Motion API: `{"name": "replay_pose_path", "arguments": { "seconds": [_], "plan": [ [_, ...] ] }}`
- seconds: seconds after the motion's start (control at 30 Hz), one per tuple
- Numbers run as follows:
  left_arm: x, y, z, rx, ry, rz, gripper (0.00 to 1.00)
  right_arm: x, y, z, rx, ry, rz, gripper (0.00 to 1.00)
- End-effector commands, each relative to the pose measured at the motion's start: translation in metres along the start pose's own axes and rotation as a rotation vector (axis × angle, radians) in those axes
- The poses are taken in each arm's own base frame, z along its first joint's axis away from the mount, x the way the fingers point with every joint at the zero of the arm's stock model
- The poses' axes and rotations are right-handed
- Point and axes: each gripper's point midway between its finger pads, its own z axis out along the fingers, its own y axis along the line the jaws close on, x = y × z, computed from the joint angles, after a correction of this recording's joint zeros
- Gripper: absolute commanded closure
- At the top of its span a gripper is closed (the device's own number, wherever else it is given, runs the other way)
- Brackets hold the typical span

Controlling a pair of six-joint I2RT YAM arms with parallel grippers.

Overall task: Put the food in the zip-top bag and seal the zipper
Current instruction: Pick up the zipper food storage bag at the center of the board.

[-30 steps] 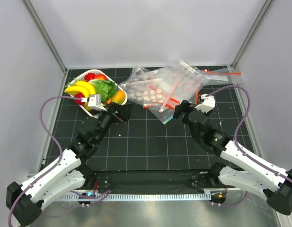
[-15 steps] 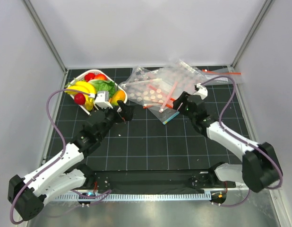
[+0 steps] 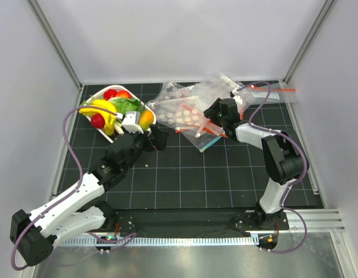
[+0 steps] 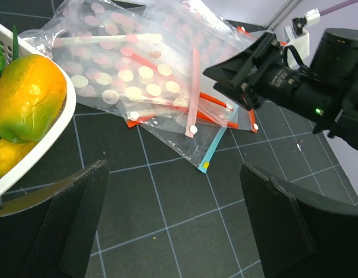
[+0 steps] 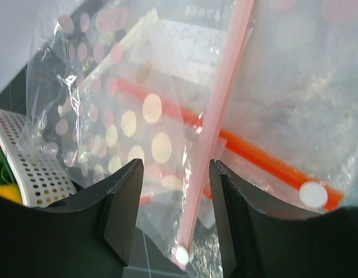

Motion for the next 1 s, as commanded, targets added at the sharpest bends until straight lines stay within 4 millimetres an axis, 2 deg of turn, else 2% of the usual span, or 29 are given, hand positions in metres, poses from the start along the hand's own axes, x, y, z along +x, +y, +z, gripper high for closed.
{"name": "replay_pose_path", "arguments": {
  "seconds": [0.0, 0.07, 0.2, 0.33, 0.4, 0.43, 0.67, 0.77, 0.83, 0.97],
  "plan": [
    [-0.022, -0.009, -0.003, 0.01, -0.049, 0.009, 0.0, -0.035, 0.022, 0.018, -0.061, -0.085, 0.054, 0.44],
    [-0.024, -0.01, -0.005, 0.01, -0.056, 0.01, 0.0, -0.042, 0.022, 0.025, -0.057, -0.099, 0.066, 0.44],
    [-0.027, -0.012, -0.008, 0.013, -0.063, 0.012, 0.0, -0.042, 0.015, 0.041, -0.021, -0.093, 0.079, 0.39],
    [-0.027, -0.017, -0.012, 0.03, -0.062, 0.005, 0.0, -0.04, 0.005, 0.056, 0.004, -0.088, 0.096, 0.39],
    [-0.03, -0.021, -0.015, 0.037, -0.07, 0.004, 0.0, -0.044, 0.006, 0.061, -0.007, -0.095, 0.108, 0.38],
    [-0.03, -0.023, -0.016, 0.045, -0.071, 0.005, 0.0, -0.04, 0.002, 0.066, 0.003, -0.083, 0.11, 0.39],
    [-0.03, -0.025, -0.016, 0.036, -0.075, 0.012, 0.0, -0.043, 0.002, 0.08, -0.001, -0.079, 0.126, 0.36],
    [-0.024, -0.023, -0.015, 0.022, -0.052, 0.029, 0.0, -0.039, 0.003, 0.085, -0.005, -0.066, 0.133, 0.35],
    [-0.025, -0.023, -0.015, 0.019, -0.053, 0.033, 0.0, -0.042, 0.007, 0.088, -0.025, -0.073, 0.136, 0.42],
    [-0.024, -0.023, -0.015, 0.011, -0.053, 0.038, 0.0, -0.04, 0.011, 0.092, -0.047, -0.059, 0.148, 0.49]
  ]
}}
